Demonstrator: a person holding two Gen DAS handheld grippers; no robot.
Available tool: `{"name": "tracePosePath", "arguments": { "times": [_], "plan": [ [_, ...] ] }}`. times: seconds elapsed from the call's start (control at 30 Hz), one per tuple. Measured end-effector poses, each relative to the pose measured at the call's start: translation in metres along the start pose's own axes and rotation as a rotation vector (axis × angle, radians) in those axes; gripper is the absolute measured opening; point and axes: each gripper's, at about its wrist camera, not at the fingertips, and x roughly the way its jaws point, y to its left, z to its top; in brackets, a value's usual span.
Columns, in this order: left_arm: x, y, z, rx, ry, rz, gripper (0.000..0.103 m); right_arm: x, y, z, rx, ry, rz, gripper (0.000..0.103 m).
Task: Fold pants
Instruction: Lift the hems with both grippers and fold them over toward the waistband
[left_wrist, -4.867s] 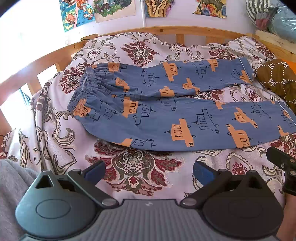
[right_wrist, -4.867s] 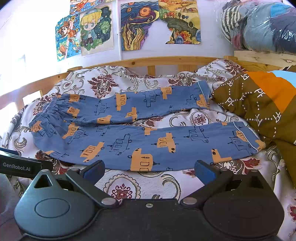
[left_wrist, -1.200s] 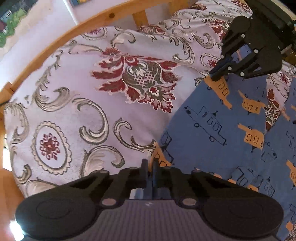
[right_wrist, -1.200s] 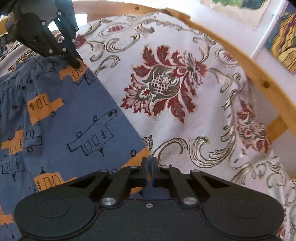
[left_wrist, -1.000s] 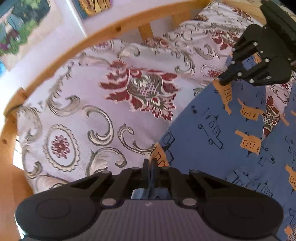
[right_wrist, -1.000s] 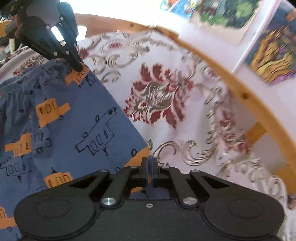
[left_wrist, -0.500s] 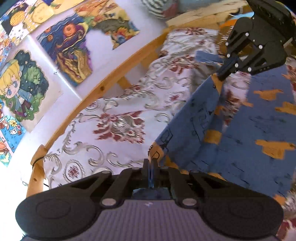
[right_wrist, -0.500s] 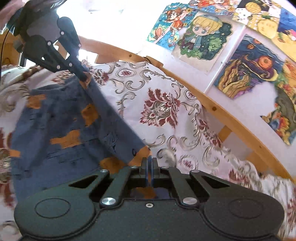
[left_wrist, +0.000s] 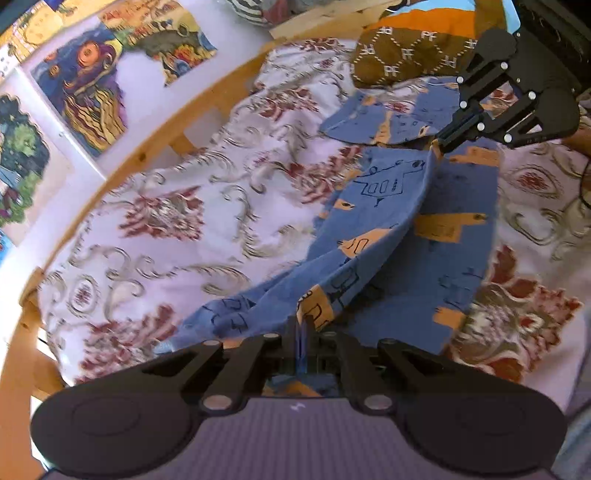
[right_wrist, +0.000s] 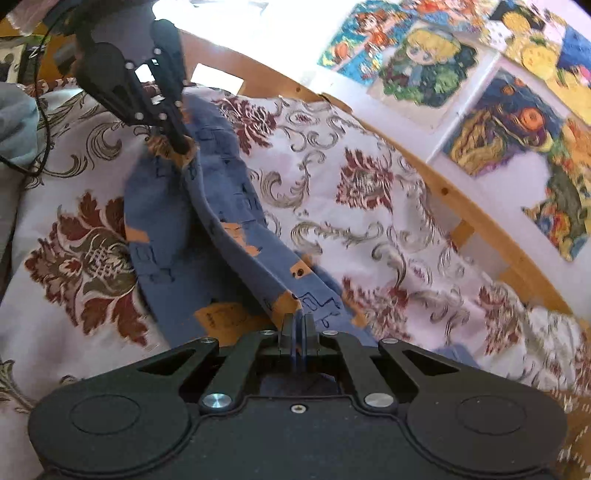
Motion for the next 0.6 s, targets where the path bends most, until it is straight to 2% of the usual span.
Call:
{"name": "tracePosePath", "arguments": {
  "times": [0.17,0.33,0.6],
  "plan": [
    [-0.005,-0.011,-0.007,-0.013,0.010,-0.048,0.001,-0.007,0.003,-0.004,0.029,0.007,-0.006,0.001],
    [-0.004,-0.019,-0.014,-0.012,0.026,-0.066,0.001,-0.015,0.013,-0.007,-0.011,0.009,0.008,0.001],
    [0.004,-0.029,-0.023,0.022,0.079,-0.107,0.001,-0.004,0.034,-0.023,-0.057,0.067,0.034,0.001]
  ]
}}
